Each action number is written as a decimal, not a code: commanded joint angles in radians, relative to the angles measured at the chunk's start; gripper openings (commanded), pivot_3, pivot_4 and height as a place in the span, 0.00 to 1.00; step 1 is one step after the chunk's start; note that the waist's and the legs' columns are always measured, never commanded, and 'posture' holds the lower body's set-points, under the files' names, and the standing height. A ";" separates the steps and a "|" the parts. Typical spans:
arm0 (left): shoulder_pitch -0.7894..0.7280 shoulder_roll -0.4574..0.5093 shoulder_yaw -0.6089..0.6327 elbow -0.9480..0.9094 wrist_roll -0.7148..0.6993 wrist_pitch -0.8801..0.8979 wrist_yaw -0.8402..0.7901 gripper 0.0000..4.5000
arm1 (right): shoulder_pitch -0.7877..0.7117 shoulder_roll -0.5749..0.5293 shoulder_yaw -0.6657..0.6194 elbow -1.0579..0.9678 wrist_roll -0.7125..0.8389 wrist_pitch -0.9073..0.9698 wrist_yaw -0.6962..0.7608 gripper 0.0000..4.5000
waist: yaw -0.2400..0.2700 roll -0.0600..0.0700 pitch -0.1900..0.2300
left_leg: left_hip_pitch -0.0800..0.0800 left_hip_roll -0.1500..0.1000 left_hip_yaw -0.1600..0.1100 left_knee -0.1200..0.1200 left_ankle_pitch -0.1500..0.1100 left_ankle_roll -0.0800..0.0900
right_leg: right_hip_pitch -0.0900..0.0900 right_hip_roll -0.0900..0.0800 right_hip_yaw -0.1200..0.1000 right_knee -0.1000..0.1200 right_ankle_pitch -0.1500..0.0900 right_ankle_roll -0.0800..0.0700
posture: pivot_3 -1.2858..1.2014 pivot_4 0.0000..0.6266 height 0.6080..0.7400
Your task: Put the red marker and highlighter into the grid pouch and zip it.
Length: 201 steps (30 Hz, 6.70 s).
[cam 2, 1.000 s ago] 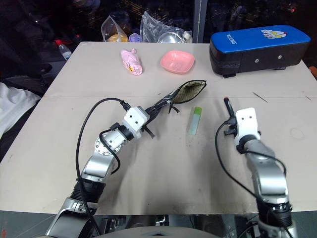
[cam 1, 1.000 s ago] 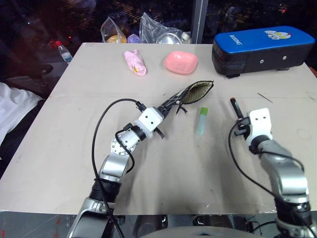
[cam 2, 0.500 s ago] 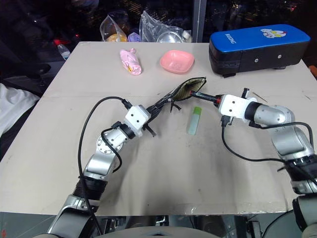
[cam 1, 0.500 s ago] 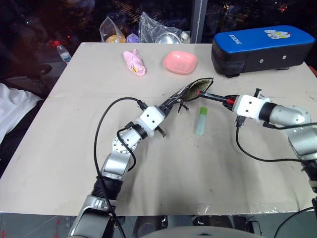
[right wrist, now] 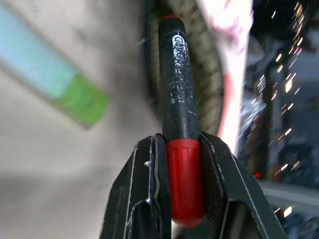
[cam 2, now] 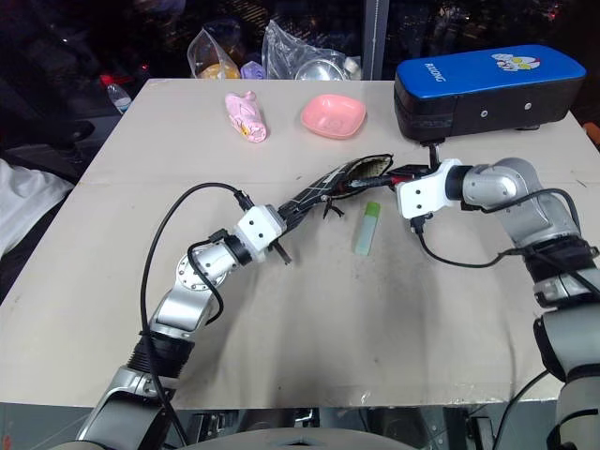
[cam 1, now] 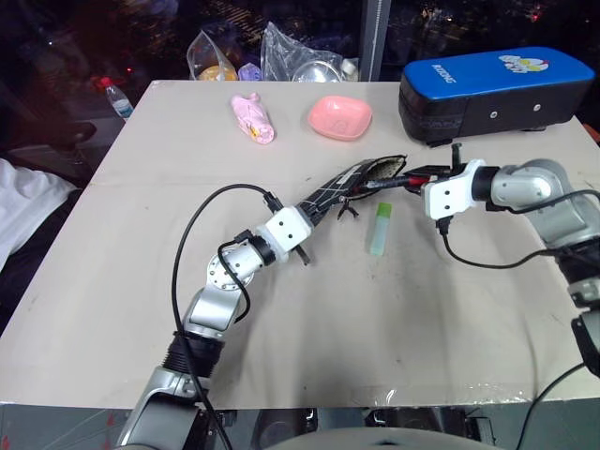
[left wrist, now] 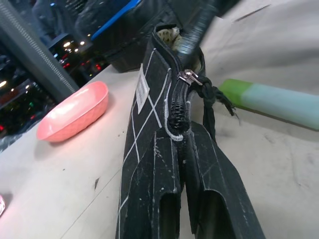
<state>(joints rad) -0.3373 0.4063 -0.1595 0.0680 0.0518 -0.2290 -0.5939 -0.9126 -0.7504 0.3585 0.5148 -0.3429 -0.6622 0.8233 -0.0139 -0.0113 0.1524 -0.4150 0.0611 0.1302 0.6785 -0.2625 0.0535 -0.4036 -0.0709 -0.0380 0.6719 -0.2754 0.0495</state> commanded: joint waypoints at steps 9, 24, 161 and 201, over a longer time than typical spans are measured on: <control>-0.038 0.029 0.018 -0.037 -0.057 -0.071 -0.076 0.00 | -0.124 0.113 0.061 0.140 -0.061 -0.193 -0.027 0.06 | 0.002 0.000 0.000 | 0.000 0.000 0.003 0.001 0.000 0.000 | 0.000 0.000 0.000 0.001 0.000 0.000 | 0.52 0.24 1.00; -0.031 0.016 0.042 -0.025 -0.072 -0.055 -0.037 0.00 | -0.136 0.164 -0.023 0.280 0.104 -0.185 0.041 0.73 | 0.001 0.001 0.001 | 0.000 0.001 0.005 0.002 0.000 0.000 | 0.000 0.000 0.000 0.003 0.000 0.000 | 0.52 0.24 1.00; 0.036 -0.125 -0.062 -0.099 -0.017 0.030 0.009 0.00 | 0.541 0.528 -0.406 -1.064 1.078 1.782 -0.658 0.99 | 0.023 0.000 0.001 | -0.002 0.000 -0.004 0.005 -0.001 0.001 | 0.000 0.001 -0.001 0.006 0.000 -0.001 | 0.52 0.24 1.00; 0.049 -0.094 -0.036 -0.096 -0.016 0.026 0.017 0.00 | 0.414 0.425 -0.658 -0.813 0.974 1.694 -0.766 0.02 | 0.002 0.001 0.001 | -0.002 0.000 -0.004 0.002 -0.001 0.001 | 0.000 0.001 -0.001 0.004 0.000 -0.001 | 0.52 0.24 1.00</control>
<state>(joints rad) -0.2802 0.3022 -0.2146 0.0028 0.0439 -0.1895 -0.5847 -0.4686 -0.3099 -0.2494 -0.3005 0.6623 1.0819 0.0802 -0.0117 -0.0108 0.1536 -0.4168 0.0613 0.1261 0.6803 -0.2630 0.0543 -0.4039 -0.0703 -0.0388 0.6759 -0.2753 0.0488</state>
